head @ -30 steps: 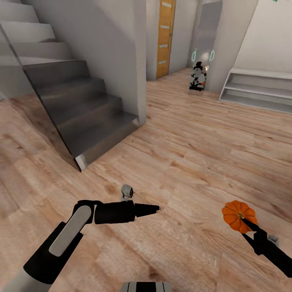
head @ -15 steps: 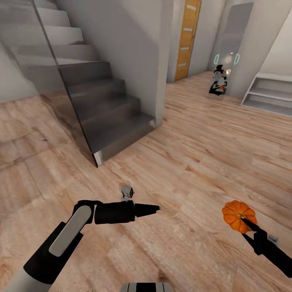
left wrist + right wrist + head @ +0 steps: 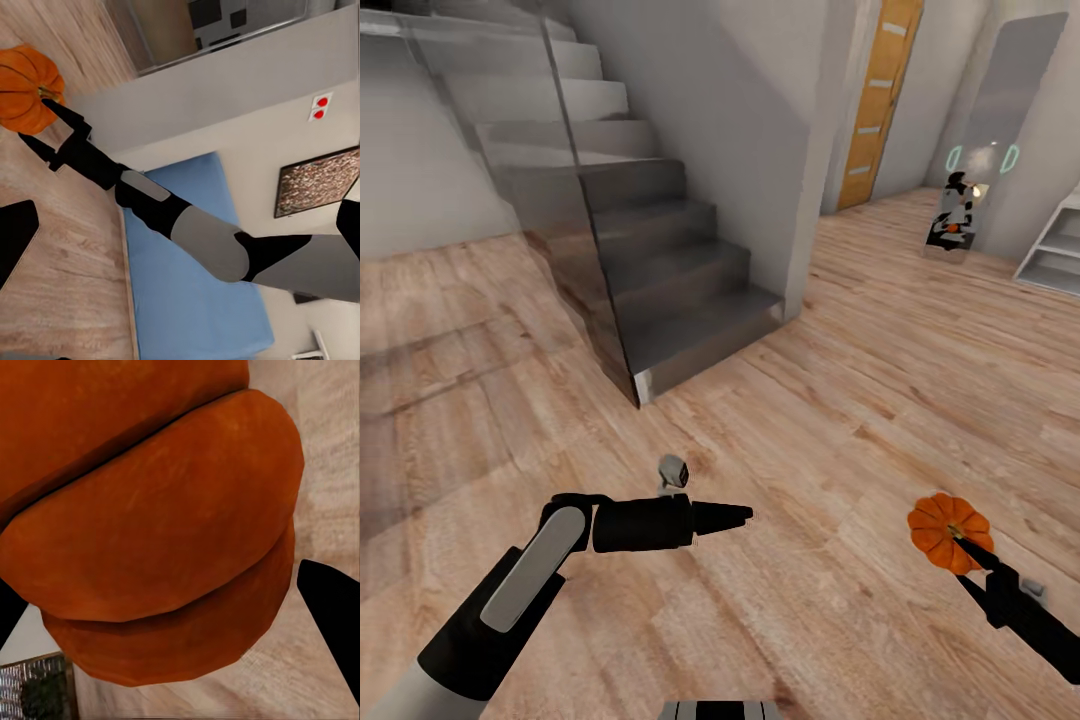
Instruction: Place each of the two pumpkins and all three candles from the living room inside a cabinet in the living room (use any cabinet), then make sure every cabinet is closed, and position the cauldron so it is next to a table in the living room.
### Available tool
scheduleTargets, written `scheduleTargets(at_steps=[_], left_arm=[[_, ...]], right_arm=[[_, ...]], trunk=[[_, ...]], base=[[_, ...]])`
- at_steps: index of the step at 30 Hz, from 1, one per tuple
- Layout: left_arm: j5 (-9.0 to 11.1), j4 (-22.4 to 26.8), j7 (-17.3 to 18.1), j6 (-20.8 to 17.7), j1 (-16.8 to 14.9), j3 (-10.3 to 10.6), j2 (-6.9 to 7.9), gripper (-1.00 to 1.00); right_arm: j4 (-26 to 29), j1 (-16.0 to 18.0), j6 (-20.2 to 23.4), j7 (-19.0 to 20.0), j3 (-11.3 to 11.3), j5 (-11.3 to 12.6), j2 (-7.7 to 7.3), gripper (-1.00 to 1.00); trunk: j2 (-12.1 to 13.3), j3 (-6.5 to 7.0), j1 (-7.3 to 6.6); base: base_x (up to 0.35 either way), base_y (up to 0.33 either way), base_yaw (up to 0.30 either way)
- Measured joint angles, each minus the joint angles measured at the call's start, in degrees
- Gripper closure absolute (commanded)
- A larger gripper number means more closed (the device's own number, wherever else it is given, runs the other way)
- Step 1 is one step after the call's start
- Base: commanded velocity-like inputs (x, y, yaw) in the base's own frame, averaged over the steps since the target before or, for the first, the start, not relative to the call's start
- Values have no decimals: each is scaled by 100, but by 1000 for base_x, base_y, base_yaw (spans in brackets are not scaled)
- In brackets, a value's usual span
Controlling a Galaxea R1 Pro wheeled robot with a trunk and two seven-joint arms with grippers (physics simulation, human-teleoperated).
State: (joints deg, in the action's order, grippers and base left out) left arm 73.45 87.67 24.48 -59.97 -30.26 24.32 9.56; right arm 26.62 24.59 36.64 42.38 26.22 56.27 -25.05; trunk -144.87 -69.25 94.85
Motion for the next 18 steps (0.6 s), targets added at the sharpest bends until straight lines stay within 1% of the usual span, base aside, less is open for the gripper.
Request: scheduleTargets(at_steps=[18], left_arm=[[0, 0, 1, 0, 0, 5, 0, -100]], right_arm=[[0, -1, -3, 0, -2, -7, 0, 100]], trunk=[[24, 473, -46]], base=[[0, 0, 270]])
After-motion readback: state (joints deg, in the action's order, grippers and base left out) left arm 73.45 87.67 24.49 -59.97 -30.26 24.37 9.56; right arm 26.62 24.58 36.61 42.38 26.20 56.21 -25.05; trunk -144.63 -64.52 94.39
